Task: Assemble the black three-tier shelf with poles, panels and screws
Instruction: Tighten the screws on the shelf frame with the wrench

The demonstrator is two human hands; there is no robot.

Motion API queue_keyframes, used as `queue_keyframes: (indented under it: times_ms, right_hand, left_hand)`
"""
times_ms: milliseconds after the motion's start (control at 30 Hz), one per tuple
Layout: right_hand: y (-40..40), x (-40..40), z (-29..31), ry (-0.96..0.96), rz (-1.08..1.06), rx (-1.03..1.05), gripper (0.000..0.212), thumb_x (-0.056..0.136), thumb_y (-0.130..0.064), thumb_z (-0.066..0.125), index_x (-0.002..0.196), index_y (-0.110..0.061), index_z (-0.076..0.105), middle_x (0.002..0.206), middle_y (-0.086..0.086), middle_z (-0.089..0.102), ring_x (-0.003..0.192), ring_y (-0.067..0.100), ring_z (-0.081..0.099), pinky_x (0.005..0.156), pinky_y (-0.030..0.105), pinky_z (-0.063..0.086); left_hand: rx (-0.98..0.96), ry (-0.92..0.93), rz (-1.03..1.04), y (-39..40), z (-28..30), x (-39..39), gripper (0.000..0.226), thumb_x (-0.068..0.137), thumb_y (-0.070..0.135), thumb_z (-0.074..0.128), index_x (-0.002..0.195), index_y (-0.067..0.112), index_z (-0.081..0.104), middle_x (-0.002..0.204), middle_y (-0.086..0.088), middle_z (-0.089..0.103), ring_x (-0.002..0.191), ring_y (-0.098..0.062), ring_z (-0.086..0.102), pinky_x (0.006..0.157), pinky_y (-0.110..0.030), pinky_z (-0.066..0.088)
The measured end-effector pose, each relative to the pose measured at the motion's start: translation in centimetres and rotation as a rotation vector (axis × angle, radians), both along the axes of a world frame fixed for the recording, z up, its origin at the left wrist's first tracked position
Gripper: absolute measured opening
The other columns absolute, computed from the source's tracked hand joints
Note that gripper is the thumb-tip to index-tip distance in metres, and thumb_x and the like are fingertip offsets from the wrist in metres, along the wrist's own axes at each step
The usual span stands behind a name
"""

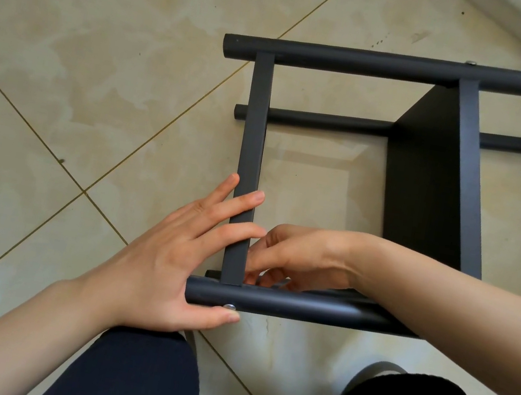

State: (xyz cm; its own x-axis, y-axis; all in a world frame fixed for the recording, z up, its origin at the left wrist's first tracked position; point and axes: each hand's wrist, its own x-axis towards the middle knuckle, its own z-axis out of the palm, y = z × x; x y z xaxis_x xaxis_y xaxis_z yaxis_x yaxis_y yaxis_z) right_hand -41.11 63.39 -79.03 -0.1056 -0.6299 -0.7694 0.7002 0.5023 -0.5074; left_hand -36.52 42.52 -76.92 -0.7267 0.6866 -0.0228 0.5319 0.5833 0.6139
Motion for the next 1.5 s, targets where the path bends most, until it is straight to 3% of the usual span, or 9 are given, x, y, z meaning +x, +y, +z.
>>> queue_keyframes:
  times_ms: [233, 433, 600, 733, 933, 1067, 1200, 1333, 1500]
  right_hand:
    - [-0.01, -0.08, 0.19, -0.015, 0.007, 0.01, 0.02, 0.092, -0.015, 0.062, 0.074, -0.015, 0.071, 0.077, 0.001, 0.066, 0.077, 0.017, 0.058, 0.083, 0.034, 0.044]
    - [0.14, -0.38, 0.37, -0.041, -0.032, -0.012, 0.007, 0.092, -0.01, 0.059, 0.094, -0.011, 0.066, 0.088, 0.003, 0.066, 0.08, 0.017, 0.057, 0.087, 0.037, 0.044]
    - [-0.25, -0.27, 0.31, 0.015, 0.013, 0.035, 0.008, 0.093, -0.016, 0.062, 0.093, -0.01, 0.067, 0.082, 0.003, 0.064, 0.076, 0.015, 0.057, 0.079, 0.031, 0.046]
    - [0.01, -0.35, 0.42, -0.046, -0.036, -0.018, 0.01, 0.094, -0.01, 0.058, 0.101, -0.008, 0.065, 0.089, 0.006, 0.064, 0.079, 0.017, 0.058, 0.086, 0.036, 0.044]
    - [-0.14, -0.3, 0.57, 0.014, 0.017, 0.015, 0.012, 0.094, -0.02, 0.061, 0.097, -0.011, 0.068, 0.087, 0.003, 0.065, 0.081, 0.017, 0.057, 0.082, 0.031, 0.045]
    - [0.31, -0.48, 0.52, -0.05, -0.025, -0.031, 0.01, 0.095, -0.014, 0.059, 0.099, -0.011, 0.067, 0.088, 0.003, 0.066, 0.08, 0.016, 0.058, 0.087, 0.035, 0.043]
    - [0.03, -0.24, 0.24, -0.045, -0.022, -0.017, 0.012, 0.094, -0.013, 0.058, 0.088, -0.012, 0.068, 0.081, 0.002, 0.065, 0.076, 0.016, 0.058, 0.084, 0.034, 0.044]
    - [0.38, -0.69, 0.22, -0.097, -0.042, -0.027, 0.012, 0.094, -0.018, 0.058, 0.102, -0.011, 0.065, 0.096, 0.005, 0.066, 0.082, 0.017, 0.058, 0.086, 0.033, 0.044]
    - [0.53, -0.63, 0.15, -0.069, -0.01, -0.073, 0.009, 0.095, -0.012, 0.06, 0.093, -0.015, 0.068, 0.093, 0.003, 0.067, 0.079, 0.014, 0.061, 0.09, 0.035, 0.045]
  left_hand:
    - [-0.001, -0.007, 0.001, 0.03, 0.03, 0.03, 0.081, 0.076, 0.055, 0.073, 0.144, 0.021, 0.046, 0.167, 0.007, 0.017, 0.156, -0.024, 0.005, 0.121, -0.025, 0.019]
    - [0.006, -0.005, 0.002, 0.08, 0.03, 0.05, 0.081, 0.076, 0.056, 0.072, 0.145, 0.025, 0.043, 0.167, 0.008, 0.016, 0.156, -0.023, 0.005, 0.12, -0.022, 0.018]
    - [0.001, -0.001, -0.001, 0.05, 0.02, 0.02, 0.081, 0.076, 0.056, 0.072, 0.145, 0.025, 0.042, 0.167, 0.007, 0.017, 0.156, -0.023, 0.005, 0.12, -0.021, 0.017]
    - [0.003, -0.003, 0.0, 0.03, 0.04, 0.01, 0.081, 0.076, 0.056, 0.072, 0.145, 0.026, 0.042, 0.167, 0.008, 0.016, 0.156, -0.023, 0.005, 0.12, -0.021, 0.017]
    - [0.01, -0.002, -0.001, 0.02, -0.01, 0.02, 0.081, 0.076, 0.055, 0.073, 0.145, 0.024, 0.043, 0.167, 0.006, 0.018, 0.156, -0.024, 0.006, 0.12, -0.026, 0.021]
    - [0.018, -0.01, 0.001, 0.09, 0.01, 0.02, 0.081, 0.076, 0.055, 0.073, 0.145, 0.025, 0.042, 0.167, 0.007, 0.017, 0.156, -0.024, 0.005, 0.12, -0.025, 0.021]
    - [0.015, -0.009, 0.0, 0.09, -0.02, 0.03, 0.081, 0.077, 0.055, 0.072, 0.145, 0.023, 0.043, 0.167, 0.006, 0.017, 0.156, -0.024, 0.005, 0.12, -0.027, 0.022]
    - [0.018, -0.013, 0.002, 0.09, -0.01, 0.06, 0.081, 0.077, 0.056, 0.073, 0.145, 0.025, 0.042, 0.167, 0.007, 0.017, 0.156, -0.024, 0.005, 0.12, -0.028, 0.023]
    - [0.011, -0.01, -0.001, 0.02, 0.05, 0.06, 0.081, 0.077, 0.056, 0.073, 0.145, 0.023, 0.044, 0.167, 0.005, 0.018, 0.156, -0.025, 0.006, 0.12, -0.029, 0.023]
